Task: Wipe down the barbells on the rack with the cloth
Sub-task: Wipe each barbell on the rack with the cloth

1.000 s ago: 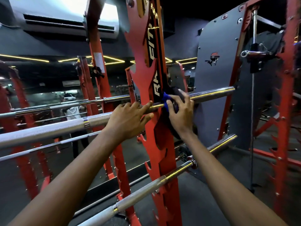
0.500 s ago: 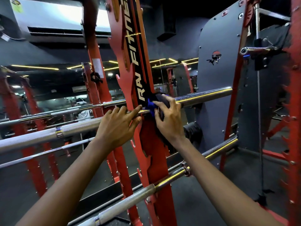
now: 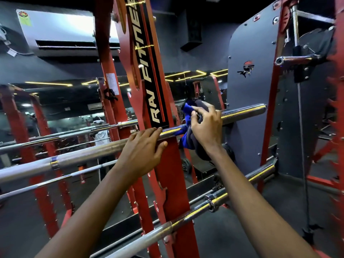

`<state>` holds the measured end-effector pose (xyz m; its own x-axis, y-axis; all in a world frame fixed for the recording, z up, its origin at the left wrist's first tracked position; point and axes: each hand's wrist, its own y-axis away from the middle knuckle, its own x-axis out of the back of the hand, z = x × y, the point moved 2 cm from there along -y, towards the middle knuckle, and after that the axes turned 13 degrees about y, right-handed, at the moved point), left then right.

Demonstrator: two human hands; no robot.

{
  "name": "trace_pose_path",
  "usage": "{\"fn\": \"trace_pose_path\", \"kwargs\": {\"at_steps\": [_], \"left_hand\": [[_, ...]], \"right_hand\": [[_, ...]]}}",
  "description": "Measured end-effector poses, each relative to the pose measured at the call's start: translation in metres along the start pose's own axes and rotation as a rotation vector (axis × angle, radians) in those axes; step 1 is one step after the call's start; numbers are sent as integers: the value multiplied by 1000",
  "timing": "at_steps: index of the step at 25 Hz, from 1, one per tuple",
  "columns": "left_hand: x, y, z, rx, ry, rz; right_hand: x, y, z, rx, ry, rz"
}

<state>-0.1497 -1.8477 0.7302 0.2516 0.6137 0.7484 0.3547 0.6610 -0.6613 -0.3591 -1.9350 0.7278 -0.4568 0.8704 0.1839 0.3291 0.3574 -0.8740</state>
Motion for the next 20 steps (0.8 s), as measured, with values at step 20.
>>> {"fn": "trace_pose_path", "kwargs": {"at_steps": [20], "left_hand": [[-31, -69, 34, -125, -120, -177]], "right_hand": [[-9, -12, 37, 15, -36, -45]]}}
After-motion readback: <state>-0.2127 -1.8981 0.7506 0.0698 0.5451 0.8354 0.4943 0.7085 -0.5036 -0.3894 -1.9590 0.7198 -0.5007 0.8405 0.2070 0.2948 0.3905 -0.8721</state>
